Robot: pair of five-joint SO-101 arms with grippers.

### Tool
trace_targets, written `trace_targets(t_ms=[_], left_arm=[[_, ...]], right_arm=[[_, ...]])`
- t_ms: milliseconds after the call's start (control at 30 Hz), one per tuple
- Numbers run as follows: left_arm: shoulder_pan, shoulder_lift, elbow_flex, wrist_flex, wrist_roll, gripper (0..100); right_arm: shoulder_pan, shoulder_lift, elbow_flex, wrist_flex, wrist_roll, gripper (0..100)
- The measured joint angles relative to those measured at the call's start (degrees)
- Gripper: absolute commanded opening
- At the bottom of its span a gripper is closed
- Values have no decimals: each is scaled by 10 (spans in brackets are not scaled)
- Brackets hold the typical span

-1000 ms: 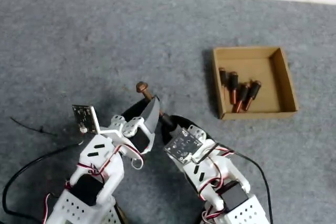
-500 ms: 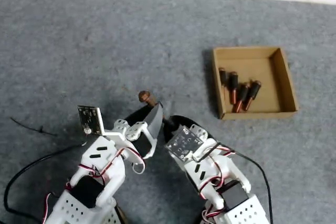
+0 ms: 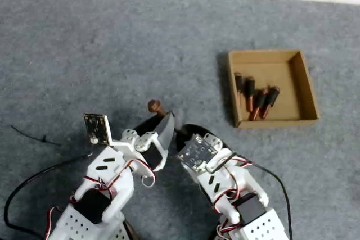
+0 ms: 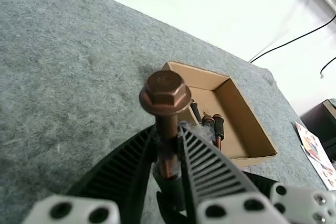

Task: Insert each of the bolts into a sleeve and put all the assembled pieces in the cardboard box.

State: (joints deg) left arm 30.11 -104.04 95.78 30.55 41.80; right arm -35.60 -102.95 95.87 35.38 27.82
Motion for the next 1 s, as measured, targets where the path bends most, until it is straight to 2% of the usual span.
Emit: trace_targets(t_ms=[500, 600, 733, 800, 867, 1000], left_arm=[[6, 1, 1, 8, 0, 9], [6, 1, 0, 8, 0, 109], [6, 1, 4, 11, 0, 370], [5, 1, 5, 26, 0, 457], [16, 8, 5, 48, 1, 470], [4, 8, 5, 63, 4, 430]], right_arm=[[0, 1, 0, -61, -33, 5], [0, 1, 0, -61, -33, 5], [3, 1, 0, -61, -33, 5], [4, 1, 0, -62, -33, 5], [4, 0, 0, -73, -33, 5], [4, -2, 0, -80, -35, 5]])
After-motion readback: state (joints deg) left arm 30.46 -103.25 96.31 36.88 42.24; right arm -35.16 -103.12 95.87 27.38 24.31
